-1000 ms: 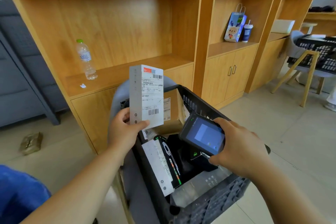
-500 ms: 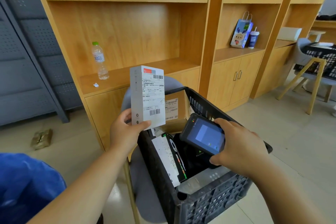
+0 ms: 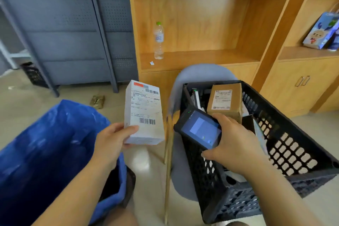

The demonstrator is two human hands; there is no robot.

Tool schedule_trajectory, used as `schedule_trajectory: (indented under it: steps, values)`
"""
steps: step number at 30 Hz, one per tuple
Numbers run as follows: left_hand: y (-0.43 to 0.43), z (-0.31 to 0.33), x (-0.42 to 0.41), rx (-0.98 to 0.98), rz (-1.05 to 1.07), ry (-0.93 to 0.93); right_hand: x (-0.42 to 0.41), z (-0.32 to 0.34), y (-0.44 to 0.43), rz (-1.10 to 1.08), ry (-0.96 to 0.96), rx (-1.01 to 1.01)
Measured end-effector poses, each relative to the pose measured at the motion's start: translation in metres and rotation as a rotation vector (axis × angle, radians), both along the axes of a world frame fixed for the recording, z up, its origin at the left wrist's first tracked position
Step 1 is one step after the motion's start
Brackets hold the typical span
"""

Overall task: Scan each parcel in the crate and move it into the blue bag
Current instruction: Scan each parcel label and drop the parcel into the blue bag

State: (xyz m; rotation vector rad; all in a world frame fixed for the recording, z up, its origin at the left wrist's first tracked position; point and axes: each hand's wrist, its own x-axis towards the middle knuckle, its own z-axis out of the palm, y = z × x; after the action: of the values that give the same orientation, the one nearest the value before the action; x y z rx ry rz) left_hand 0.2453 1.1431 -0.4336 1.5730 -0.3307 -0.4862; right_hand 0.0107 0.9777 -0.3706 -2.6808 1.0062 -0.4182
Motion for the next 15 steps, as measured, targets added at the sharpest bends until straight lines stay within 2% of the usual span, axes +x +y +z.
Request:
schedule_trajectory:
  steps: [5, 9, 12, 15]
  values:
    - [0.084, -0.025, 0.029, 0.128, 0.190, 0.038, 0.048, -0.011, 0.038, 0.160, 0.023, 0.030]
    - [0.126, -0.038, 0.052, 0.279, 0.324, -0.088, 0.070, -0.019, 0.055, 0.233, 0.047, 0.029]
    - [0.137, -0.046, 0.063, 0.481, 0.329, -0.244, 0.077, -0.022, 0.062, 0.264, 0.060, 0.028]
    - [0.134, -0.053, 0.065, 0.535, 0.256, -0.229, 0.077, -0.023, 0.064, 0.253, 0.068, 0.021]
